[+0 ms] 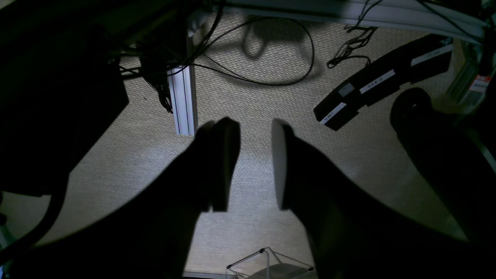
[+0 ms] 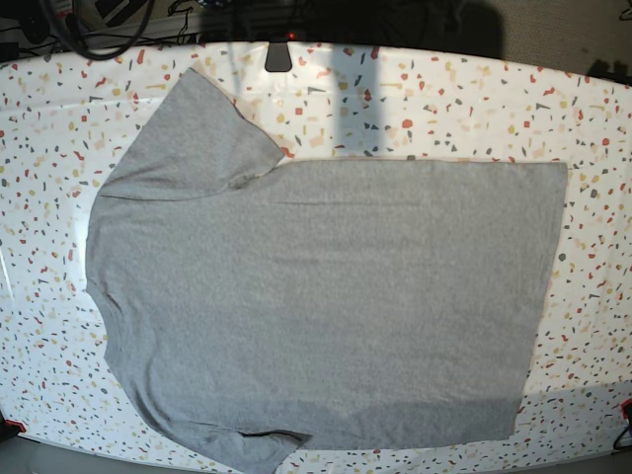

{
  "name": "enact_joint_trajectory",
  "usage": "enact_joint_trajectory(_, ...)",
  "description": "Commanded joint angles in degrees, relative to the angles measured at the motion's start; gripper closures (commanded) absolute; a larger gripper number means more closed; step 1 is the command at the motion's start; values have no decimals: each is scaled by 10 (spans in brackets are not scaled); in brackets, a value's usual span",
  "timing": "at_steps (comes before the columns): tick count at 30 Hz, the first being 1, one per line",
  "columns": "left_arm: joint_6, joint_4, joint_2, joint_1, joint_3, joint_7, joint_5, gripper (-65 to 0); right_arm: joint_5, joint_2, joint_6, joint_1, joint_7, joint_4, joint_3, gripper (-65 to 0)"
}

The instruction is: Fold the T-shirt properly

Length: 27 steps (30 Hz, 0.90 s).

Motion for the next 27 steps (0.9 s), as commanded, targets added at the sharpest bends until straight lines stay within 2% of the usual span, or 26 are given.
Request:
enact_joint_trajectory(1,-2,2,-2,5,0,-4,3,-230,-2,2,-3,-3,-1,3,0,-192)
enact_joint_trajectory(17,-3,3,-2,5,0,-13,3,-230,-2,2,-3,-2,-1,3,0,-192)
enact_joint_trajectory(23,-42,3,-2,4,0,-13,3,-230,-2,2,-3,-1,0,5,0,-192)
enact_joint_trajectory(27,-47,3,-2,5,0,-13,3,-230,-2,2,-3,-1,0,5,0,-192)
